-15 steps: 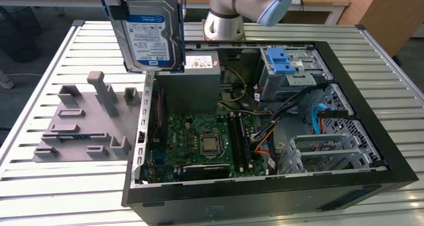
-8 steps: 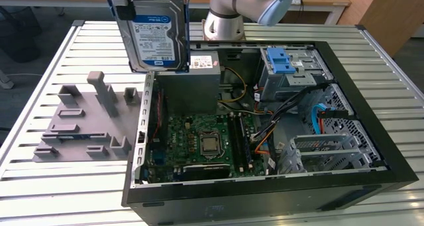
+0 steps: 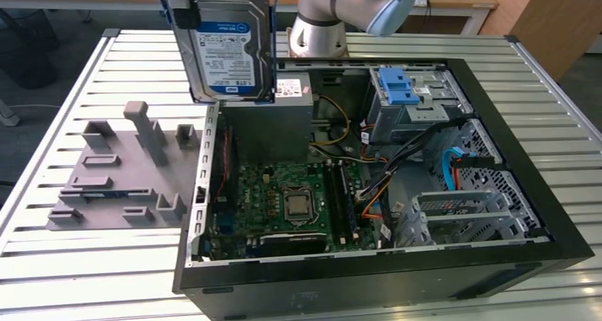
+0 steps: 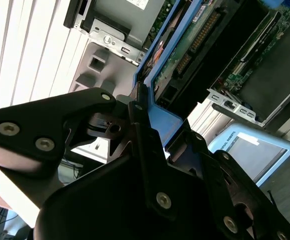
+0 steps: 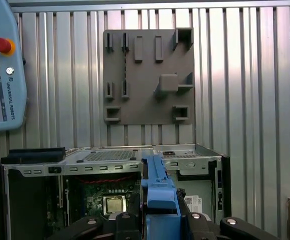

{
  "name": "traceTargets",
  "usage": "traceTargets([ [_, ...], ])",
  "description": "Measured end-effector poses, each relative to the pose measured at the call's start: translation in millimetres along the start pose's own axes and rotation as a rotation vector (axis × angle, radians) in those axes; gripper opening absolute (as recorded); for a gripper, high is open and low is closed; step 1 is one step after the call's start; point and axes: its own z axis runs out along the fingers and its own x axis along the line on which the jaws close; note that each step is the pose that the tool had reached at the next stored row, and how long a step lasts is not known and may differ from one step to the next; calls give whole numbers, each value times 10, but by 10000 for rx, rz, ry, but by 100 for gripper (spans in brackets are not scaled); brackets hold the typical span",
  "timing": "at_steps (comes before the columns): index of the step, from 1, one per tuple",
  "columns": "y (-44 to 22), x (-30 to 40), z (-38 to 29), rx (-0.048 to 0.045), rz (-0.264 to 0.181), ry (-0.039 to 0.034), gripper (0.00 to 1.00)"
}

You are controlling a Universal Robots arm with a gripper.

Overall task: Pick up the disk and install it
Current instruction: 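Pick up the disk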

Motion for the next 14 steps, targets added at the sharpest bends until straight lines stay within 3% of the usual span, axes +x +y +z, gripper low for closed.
traceTargets([
  [14,-134,0,1,0,0,0,36],
])
